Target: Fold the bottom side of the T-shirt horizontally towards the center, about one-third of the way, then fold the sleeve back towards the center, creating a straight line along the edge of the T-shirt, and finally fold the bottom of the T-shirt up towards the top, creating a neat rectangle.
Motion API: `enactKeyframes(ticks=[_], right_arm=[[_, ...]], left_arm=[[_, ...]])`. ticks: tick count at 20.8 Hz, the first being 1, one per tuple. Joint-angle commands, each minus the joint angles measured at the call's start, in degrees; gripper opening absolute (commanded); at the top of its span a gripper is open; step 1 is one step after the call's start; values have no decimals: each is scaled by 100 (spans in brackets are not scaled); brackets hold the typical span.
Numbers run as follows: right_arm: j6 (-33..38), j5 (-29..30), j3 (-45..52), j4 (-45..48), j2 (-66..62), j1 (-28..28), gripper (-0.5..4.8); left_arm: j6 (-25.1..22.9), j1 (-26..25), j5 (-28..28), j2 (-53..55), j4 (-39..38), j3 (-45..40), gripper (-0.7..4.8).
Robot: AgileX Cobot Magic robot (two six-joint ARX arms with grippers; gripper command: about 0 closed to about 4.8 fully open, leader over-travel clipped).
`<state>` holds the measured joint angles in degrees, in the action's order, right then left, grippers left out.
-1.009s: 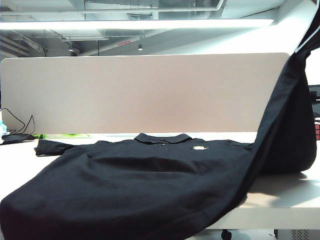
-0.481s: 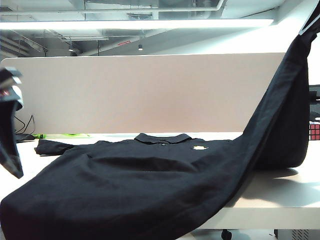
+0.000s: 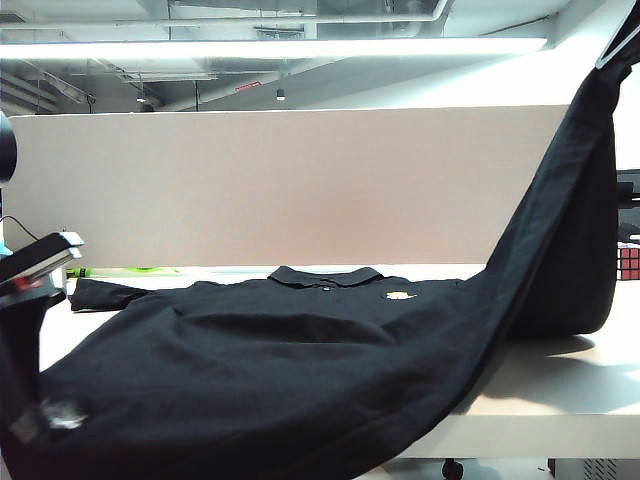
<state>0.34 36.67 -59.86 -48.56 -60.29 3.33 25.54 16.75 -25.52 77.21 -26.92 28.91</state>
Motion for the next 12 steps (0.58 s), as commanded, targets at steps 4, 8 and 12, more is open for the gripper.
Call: enactKeyframes(ticks=[4,8,12], right_arm=[[-37,55,-33,35,26,-7,-2],[-39,52,-33,52,24,-7,-2],[-39,37,-33,74,24,-7,-2]], left_arm=[[90,2,-63,-39,658,2,128],[109,2,-63,-39,907,2,126],[227,2,-66,-37,1340,2,-6]])
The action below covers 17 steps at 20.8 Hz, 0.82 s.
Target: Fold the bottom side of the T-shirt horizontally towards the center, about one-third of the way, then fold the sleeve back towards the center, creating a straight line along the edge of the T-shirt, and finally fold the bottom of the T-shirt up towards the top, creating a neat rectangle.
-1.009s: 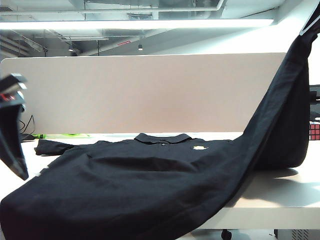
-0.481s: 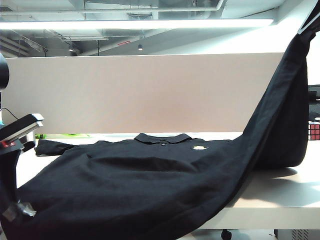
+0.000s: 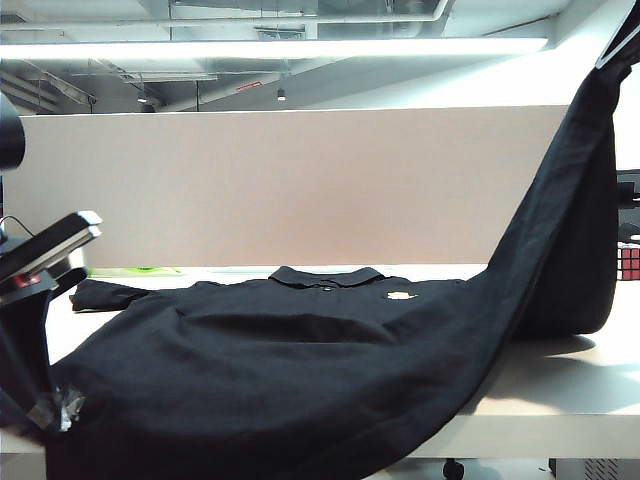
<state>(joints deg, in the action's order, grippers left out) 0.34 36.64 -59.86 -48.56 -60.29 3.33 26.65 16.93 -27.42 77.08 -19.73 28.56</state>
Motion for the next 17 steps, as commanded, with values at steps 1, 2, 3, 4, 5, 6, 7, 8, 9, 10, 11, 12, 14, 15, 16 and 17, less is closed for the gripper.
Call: enactKeyframes(ticks=[1,2,3,4,5,6,7,8,9,10,11,12,14,15,16,17], right_arm=[[-37,39,-33,77,24,-7,-2],[-37,39,-33,72,24,-7,-2],[-37,39,-33,68,24,-7,-2],[-37,42,-33,39,24,-7,-2],[-37,44,-33,-2,26,-7,-2],[-52,42,-33,-105,52,-7,-2],[-59,39,-33,-131,107,-7,-2],[-59,39,-33,-120,149,-7,-2],[-17,44,-35,-7,197,-7,-2],[116,39,-35,184,175,-7,-2],[306,42,-35,501,109,-7,-2],[603,59,-39,1082,-72,-9,-2],[892,59,-50,1823,-461,-9,-2],[966,57,-87,2090,-680,-13,-2],[1045,61,-256,2465,-1182,-33,-2],[1043,61,-428,2667,-1558,-35,-2]], left_arm=[[122,-15,111,-26,654,37,-6],[114,-15,-4,-28,634,37,-6],[118,-15,-151,-50,610,39,-6],[127,-15,-254,-118,579,39,-6],[127,-15,-341,-291,466,39,-6],[146,-15,-334,-758,164,39,-6],[203,-15,-328,-1226,-57,39,-6],[341,-15,-326,-1668,-221,39,-6],[472,-20,-221,-2400,-234,44,-6],[667,-44,72,-2732,-129,61,-6],[662,-127,63,-2745,77,63,-6],[654,-306,61,-2573,378,63,-6],[645,-544,46,-2275,979,63,-6],[682,-745,-4,-2065,1390,70,-6],[763,-1088,-184,-1663,1880,170,-6],[765,-1375,-358,-1231,2166,367,-6]])
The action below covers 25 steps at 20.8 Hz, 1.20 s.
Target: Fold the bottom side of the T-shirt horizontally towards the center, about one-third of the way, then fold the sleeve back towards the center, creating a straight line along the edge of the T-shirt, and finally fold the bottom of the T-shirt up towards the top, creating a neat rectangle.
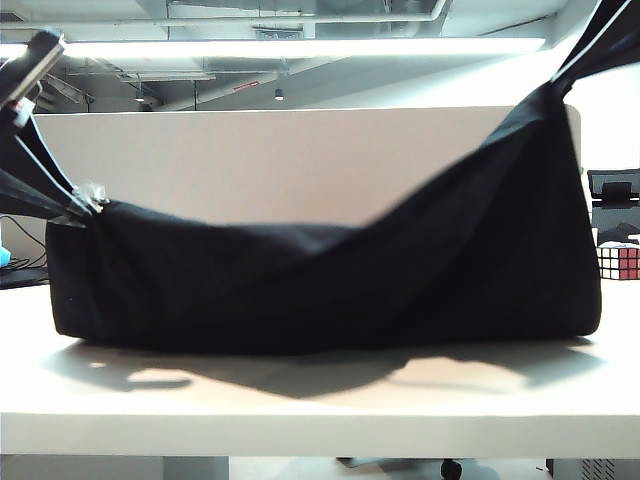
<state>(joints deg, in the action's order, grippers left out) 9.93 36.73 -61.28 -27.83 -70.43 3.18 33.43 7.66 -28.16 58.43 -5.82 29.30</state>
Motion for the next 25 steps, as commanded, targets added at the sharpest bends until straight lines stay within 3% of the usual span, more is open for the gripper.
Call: enactKeyframes(ticks=[1,3,8,13,16,19,22,25], right_arm=[[83,48,-468,767,-876,-55,-2],[85,28,-905,1263,-1665,-96,-2],[83,-251,-1482,1794,-2986,-170,-2],[94,-474,-1543,2736,-3781,-168,1],[57,-695,-1547,3556,-3987,-136,219],[57,-946,-1755,3832,-3995,17,275],[57,-1488,-2083,3460,-4050,306,275],[66,-1519,-2190,3261,-4264,503,275]], left_arm=[[59,-660,-433,1014,990,496,-6],[-46,-938,-640,2050,1388,1187,-6],[-332,-815,-804,4122,1578,2761,-6],[-476,-820,-501,5160,1912,3362,-5],[-662,-975,-367,5241,2535,3379,164],[-533,-1467,-332,5241,3029,3445,186],[-533,-1939,-197,5241,2835,3624,186],[-695,-2083,-138,5302,2417,3814,189]])
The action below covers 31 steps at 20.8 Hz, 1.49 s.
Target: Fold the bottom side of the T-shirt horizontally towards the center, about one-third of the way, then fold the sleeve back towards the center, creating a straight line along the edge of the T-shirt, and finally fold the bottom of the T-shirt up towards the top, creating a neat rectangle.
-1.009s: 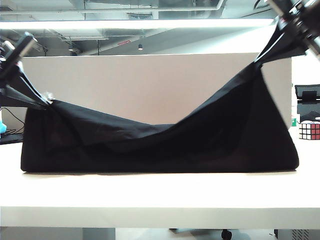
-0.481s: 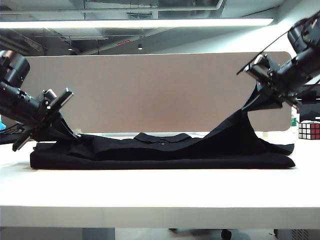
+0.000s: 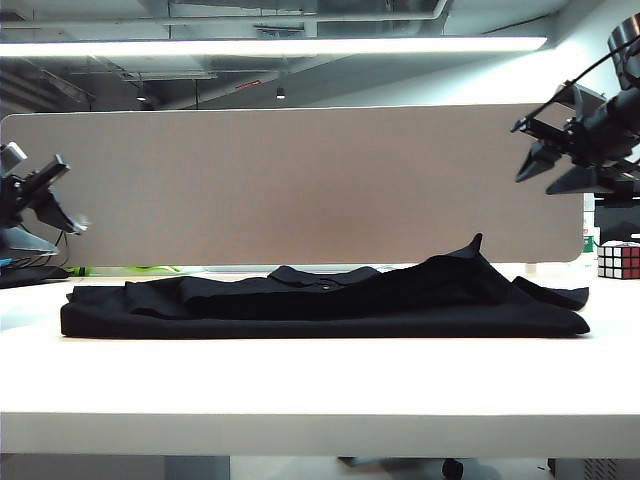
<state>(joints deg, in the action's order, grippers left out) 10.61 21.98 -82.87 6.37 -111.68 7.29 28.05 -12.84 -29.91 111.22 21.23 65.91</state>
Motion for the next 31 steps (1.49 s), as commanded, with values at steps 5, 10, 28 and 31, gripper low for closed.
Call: enactKeyframes(ticks=[5,10,28,31], right_arm=[[52,-81,-35,-428,-610,229,275],[240,2,-35,-511,-909,376,275],[741,212,-55,-50,-1585,332,230],[726,219,-59,20,-1600,249,106]], left_arm=[[-256,-44,4,647,-1276,1010,283],[-256,-46,-111,1082,-1714,1478,310],[-190,328,-544,1941,-1434,1982,275],[-197,354,-463,1941,-1425,1998,178]])
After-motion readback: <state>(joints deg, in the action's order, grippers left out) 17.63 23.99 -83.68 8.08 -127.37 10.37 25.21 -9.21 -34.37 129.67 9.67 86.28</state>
